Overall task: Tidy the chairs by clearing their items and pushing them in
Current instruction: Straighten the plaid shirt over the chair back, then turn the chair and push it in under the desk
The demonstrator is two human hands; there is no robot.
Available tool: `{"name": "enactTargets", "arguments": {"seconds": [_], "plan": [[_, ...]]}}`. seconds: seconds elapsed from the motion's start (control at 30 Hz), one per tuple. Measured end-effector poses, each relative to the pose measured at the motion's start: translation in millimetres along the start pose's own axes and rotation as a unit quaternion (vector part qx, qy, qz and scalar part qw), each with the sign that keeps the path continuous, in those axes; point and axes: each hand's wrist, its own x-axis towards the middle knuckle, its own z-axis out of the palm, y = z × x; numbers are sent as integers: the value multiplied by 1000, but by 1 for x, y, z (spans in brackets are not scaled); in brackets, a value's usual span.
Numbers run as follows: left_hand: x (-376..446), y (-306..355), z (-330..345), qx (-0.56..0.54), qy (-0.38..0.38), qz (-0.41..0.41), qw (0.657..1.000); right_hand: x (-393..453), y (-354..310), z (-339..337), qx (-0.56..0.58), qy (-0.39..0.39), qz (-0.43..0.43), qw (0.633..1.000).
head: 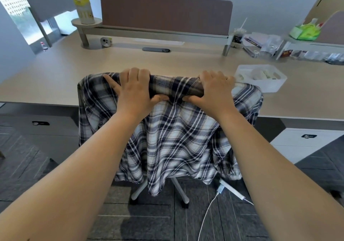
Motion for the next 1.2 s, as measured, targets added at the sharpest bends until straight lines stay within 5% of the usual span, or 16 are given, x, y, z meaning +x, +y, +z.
{"name": "enactTargets", "arguments": {"seconds": [0.17, 0.3, 0.4, 0.63, 1.2], "plan": [[-11, 8, -8, 18, -19, 6, 1000, -12, 2, -8, 48, -15, 8, 999], [-30, 34, -11, -31, 42, 121, 991, -43, 26, -31, 98, 64, 64, 991], [-43, 81, -10, -105, 12, 181, 978, -75, 59, -52, 139, 94, 121, 978], [-86, 228, 19, -210, -121, 268, 932, -188, 165, -112, 118, 121, 262, 950], [-272, 650, 98, -302, -262, 415, 817, -504, 477, -274, 73, 229, 539, 807]]}}
